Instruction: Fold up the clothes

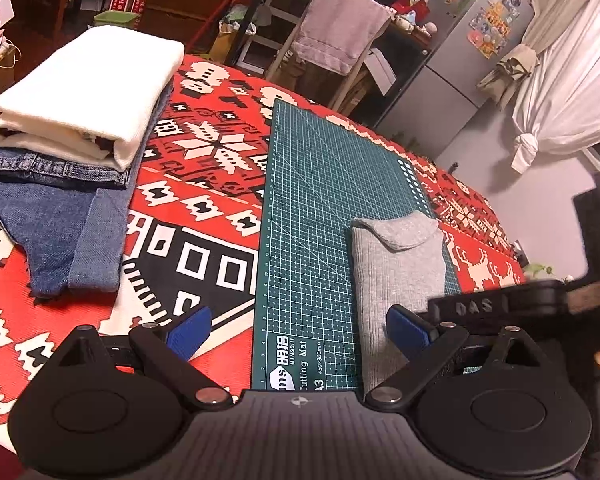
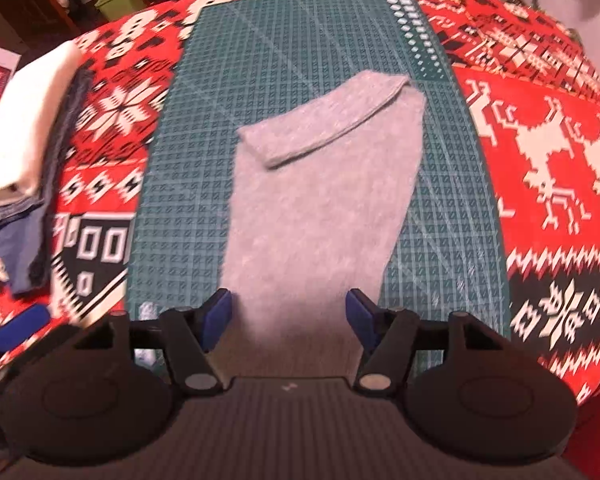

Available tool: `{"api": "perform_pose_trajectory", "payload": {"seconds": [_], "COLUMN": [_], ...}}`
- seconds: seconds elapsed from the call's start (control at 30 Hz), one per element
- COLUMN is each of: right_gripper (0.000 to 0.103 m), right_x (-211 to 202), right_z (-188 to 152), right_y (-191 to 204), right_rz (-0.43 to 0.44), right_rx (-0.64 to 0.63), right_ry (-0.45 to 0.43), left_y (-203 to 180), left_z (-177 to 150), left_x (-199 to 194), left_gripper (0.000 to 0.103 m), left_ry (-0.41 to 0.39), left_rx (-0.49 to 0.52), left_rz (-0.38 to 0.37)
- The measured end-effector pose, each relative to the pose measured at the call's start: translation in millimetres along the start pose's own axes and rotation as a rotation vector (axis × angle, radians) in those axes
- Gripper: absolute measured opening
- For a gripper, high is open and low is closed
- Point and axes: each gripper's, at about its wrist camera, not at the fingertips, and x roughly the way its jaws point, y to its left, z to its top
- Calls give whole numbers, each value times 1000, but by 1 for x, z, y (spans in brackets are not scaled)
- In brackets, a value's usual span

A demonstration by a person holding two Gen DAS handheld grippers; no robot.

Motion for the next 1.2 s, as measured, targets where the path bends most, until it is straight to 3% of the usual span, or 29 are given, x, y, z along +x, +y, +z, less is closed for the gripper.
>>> {"api": "perform_pose_trajectory", "payload": {"seconds": [0.17,0.33,0.47,0.63,0.8,0.93,1.07,1.17,1.2], "right_gripper": [72,67,66,69,66,67,66,75,82], "right_x": [14,8,3,8,0,5,-8,-24,-29], "right_z": [-10,-16,-25,-37,-39,-46,-49,-54,-55], "right_y": [-1,1,0,13,11,17,10,-2,-7], "right_rz": [7,1,10,-49,-39,-81,-54,-29,-26], "right_rx": [5,1,-4,-83,-62,-108,-82,-57,-47], "right_ry": [5,25,48,23,55,38,23,-19,-40], "left_y": [1,2,4,5,6,7,5,1,-1], "left_z": [0,0,1,1,1,2,2,3,3], "left_x": [2,-2,-2,0,-3,-2,-5,-7,-8], "left_gripper": [95,95,95,95,95,95,95,95,95], "left_ry": [12,-1,-2,7,-3,5,-1,-12,-17], "left_rx": [-6,-3,-14,-17,-15,-24,-16,-2,4], "left_rz": [-4,0,-7,-9,-8,-11,-15,-13,-14]}}
